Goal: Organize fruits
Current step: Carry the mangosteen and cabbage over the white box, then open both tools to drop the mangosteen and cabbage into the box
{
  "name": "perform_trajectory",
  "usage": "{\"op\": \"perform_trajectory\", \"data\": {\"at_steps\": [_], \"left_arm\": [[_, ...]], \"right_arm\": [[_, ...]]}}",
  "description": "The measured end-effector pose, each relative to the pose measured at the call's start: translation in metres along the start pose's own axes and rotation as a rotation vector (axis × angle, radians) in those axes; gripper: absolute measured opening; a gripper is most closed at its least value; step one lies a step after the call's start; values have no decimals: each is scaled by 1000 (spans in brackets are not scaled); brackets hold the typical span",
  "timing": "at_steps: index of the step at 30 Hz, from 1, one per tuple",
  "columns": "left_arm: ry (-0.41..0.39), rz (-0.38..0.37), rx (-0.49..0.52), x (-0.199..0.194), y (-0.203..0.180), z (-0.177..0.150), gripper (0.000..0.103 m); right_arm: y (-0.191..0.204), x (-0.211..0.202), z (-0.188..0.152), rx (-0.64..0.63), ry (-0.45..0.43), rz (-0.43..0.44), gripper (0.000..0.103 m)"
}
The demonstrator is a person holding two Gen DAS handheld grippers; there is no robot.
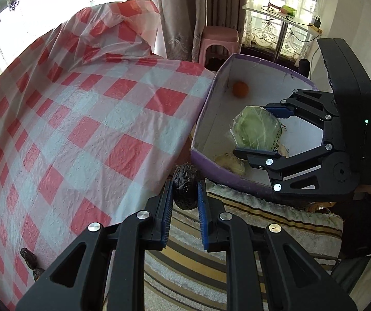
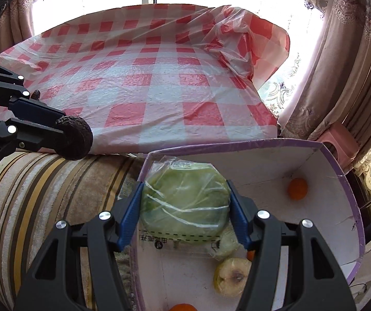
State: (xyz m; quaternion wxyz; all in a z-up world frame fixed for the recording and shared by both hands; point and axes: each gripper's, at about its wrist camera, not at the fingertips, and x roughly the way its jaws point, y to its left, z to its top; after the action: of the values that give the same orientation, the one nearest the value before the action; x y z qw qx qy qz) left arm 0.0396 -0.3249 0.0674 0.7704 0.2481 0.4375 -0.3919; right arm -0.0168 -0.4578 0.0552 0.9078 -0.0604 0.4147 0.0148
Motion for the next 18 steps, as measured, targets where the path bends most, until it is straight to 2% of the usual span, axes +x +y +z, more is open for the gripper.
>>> {"op": "perform_trajectory", "data": {"at_steps": [10, 18], "left_arm": [[41, -89, 49, 33, -40, 28, 16], [96, -135, 58, 66, -63, 37, 15]], "right_arm": [[-53, 6, -17, 40, 47, -148, 62], [-58, 16, -25, 26, 82, -201, 62]]}}
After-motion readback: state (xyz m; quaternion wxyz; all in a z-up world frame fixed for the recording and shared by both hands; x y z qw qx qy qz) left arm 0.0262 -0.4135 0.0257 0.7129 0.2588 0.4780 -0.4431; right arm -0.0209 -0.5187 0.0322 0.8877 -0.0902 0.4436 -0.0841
